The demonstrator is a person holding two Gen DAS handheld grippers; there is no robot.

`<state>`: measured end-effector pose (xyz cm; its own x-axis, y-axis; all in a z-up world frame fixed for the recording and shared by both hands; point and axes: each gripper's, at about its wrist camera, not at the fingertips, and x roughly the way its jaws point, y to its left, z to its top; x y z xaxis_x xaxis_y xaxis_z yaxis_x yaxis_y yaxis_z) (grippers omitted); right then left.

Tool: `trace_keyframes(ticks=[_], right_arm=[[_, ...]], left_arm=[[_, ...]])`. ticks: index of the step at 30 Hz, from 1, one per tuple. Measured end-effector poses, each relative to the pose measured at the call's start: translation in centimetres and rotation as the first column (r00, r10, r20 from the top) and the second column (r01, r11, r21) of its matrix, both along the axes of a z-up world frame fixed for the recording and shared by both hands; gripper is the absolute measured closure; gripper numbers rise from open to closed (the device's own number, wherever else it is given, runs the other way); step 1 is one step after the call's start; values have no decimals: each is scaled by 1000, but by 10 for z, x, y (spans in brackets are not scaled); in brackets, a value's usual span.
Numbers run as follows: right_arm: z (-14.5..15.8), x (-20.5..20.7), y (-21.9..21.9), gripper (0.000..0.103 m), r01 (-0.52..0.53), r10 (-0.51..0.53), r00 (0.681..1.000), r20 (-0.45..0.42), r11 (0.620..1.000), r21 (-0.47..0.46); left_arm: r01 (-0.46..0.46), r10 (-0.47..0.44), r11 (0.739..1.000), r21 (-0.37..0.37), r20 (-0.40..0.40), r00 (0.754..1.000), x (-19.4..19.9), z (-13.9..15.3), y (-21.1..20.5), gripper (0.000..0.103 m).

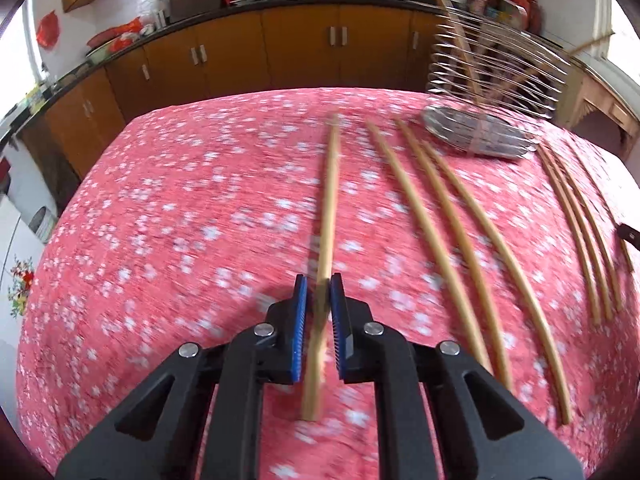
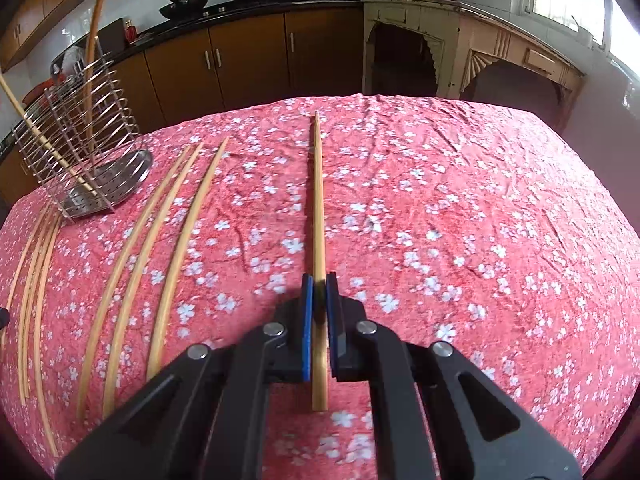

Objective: Organize utensils
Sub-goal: 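Close the right tool on another wooden chopstick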

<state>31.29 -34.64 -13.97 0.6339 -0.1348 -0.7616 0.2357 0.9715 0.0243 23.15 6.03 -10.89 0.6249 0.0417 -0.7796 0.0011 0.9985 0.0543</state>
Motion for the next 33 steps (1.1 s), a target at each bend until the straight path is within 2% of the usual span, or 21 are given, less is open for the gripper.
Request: trace_keyframes(ticks=[5, 9, 11, 12, 13, 14, 16, 20, 25, 33], right_arm=[[-1, 1, -26, 95, 53, -53, 999, 7, 998, 20], [-1, -2, -28, 94, 43, -43, 999, 7, 999, 30], [-1, -7, -28, 91, 33, -33, 999, 5, 999, 41], [-1, -9, -27, 88, 27, -27, 1000, 4, 999, 45], [-1, -10, -22, 88, 22, -22, 1000, 4, 999, 43], [-2, -12, -21, 88, 18, -18, 1000, 5, 999, 29], [-2, -15, -19, 87, 13, -13, 1000, 7, 1000, 15], [-2, -18, -18, 87, 13, -13, 1000, 6, 1000, 12], [-1, -26, -11, 87, -1, 1, 1000, -2, 1000, -16], [0, -41, -8, 87, -19, 19, 1000, -15, 1000, 4]], left_arm=[[-14, 14, 1000, 18, 9, 1000, 15, 1, 25, 91], [9, -8, 1000, -16, 18, 1000, 12, 1, 32, 89], [27, -27, 999, -18, 22, 999, 8, 2, 33, 74], [30, -30, 999, -11, 27, 999, 7, 2, 33, 53], [29, -29, 1000, 2, 42, 999, 3, 4, 32, 40], [32, -33, 999, 6, 56, 998, -1, 6, 31, 38], [59, -60, 998, 26, 66, 996, -4, 7, 27, 38], [66, -68, 997, 37, 31, 997, -2, 3, 21, 38], [70, -70, 997, -8, 0, 998, 2, -1, 28, 52], [129, -129, 992, 2, 5, 992, 1, -2, 27, 73]])
